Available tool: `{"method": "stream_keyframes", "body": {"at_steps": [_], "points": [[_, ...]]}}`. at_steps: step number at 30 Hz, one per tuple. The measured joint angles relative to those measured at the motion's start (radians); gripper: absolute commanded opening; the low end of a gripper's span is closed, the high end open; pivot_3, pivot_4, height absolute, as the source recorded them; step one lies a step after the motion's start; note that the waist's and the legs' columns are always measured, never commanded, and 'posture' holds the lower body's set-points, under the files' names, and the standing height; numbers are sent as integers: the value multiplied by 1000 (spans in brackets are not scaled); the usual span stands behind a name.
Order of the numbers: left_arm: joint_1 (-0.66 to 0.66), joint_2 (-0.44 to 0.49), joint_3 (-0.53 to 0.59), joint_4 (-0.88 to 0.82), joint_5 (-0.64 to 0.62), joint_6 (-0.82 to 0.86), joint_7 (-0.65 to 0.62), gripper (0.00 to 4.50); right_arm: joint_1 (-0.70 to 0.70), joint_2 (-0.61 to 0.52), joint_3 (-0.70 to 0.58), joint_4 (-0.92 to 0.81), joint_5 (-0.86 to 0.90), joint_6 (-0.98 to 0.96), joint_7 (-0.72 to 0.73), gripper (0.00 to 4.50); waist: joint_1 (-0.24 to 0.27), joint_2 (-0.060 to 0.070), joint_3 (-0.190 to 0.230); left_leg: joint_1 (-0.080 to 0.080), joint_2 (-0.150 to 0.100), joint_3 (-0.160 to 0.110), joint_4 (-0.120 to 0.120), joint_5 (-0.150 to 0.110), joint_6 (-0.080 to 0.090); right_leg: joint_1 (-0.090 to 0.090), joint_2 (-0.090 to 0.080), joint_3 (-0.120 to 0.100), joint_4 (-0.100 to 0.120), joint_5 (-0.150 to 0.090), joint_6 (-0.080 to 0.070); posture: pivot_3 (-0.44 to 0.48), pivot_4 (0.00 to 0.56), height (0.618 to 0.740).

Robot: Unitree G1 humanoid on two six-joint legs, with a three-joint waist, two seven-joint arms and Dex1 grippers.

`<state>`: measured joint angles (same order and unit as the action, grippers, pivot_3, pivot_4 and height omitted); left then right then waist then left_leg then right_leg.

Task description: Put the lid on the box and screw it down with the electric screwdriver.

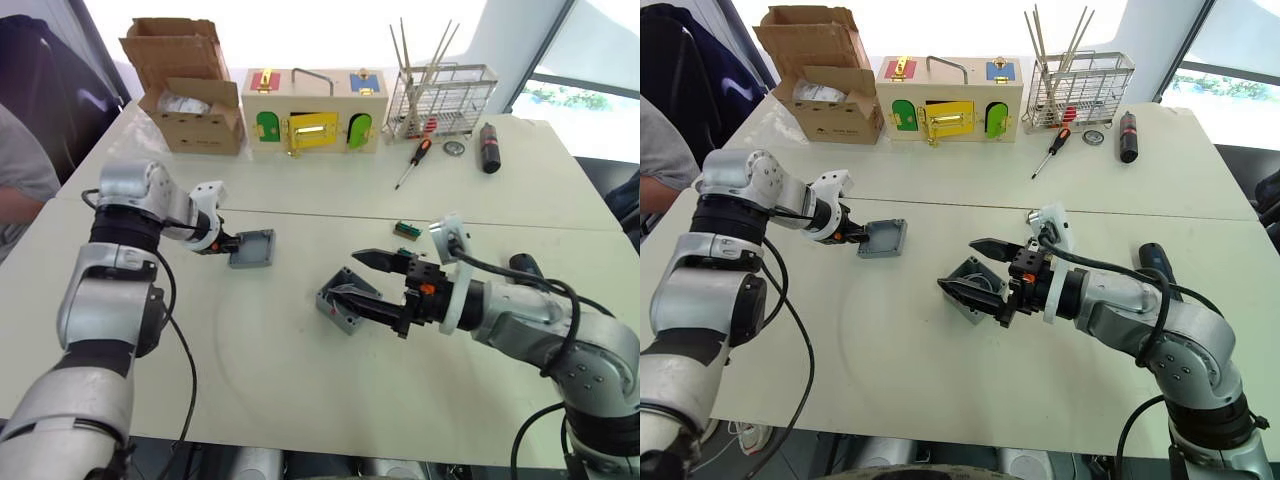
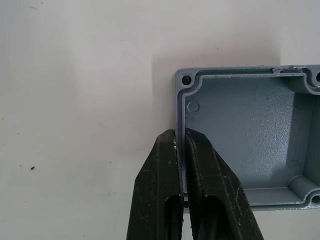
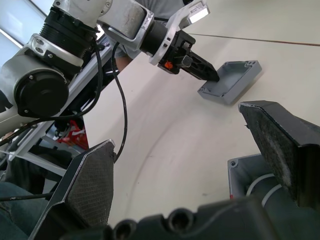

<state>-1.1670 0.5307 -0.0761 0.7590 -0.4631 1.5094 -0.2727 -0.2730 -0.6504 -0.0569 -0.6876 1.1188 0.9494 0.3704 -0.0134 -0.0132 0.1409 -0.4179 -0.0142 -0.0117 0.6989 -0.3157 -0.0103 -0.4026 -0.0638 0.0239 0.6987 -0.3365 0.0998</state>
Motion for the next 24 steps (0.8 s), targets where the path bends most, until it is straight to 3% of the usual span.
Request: {"method": "stream_keyframes", "body": {"at_steps": [6,11,16,24], "points": [[11,-13,11,-4,50,-45,-53,39,1,0,-1,1,0,-5,0,4500,4,0,0,3,0,-1,0,0,0,4,0,0,-1,0,0,0,150,740],[91,-9,23,-173,88,-313,-111,39,-41,24,-39,78,10,-18,-17,4500,1,-1,1,-1,1,-2,0,0,0,3,-1,0,-3,0,0,0,150,740],[171,-8,74,-489,104,-628,-174,39,-186,79,-71,256,11,-18,-81,4500,-4,-1,1,-2,1,-1,-1,0,0,-1,-2,0,-3,0,0,0,150,740],[297,-128,63,-746,130,-824,-165,39,-521,188,-81,554,14,6,-130,4500,-4,0,1,-2,3,0,-1,1,-1,-1,-1,0,-2,0,0,0,150,740]]}}
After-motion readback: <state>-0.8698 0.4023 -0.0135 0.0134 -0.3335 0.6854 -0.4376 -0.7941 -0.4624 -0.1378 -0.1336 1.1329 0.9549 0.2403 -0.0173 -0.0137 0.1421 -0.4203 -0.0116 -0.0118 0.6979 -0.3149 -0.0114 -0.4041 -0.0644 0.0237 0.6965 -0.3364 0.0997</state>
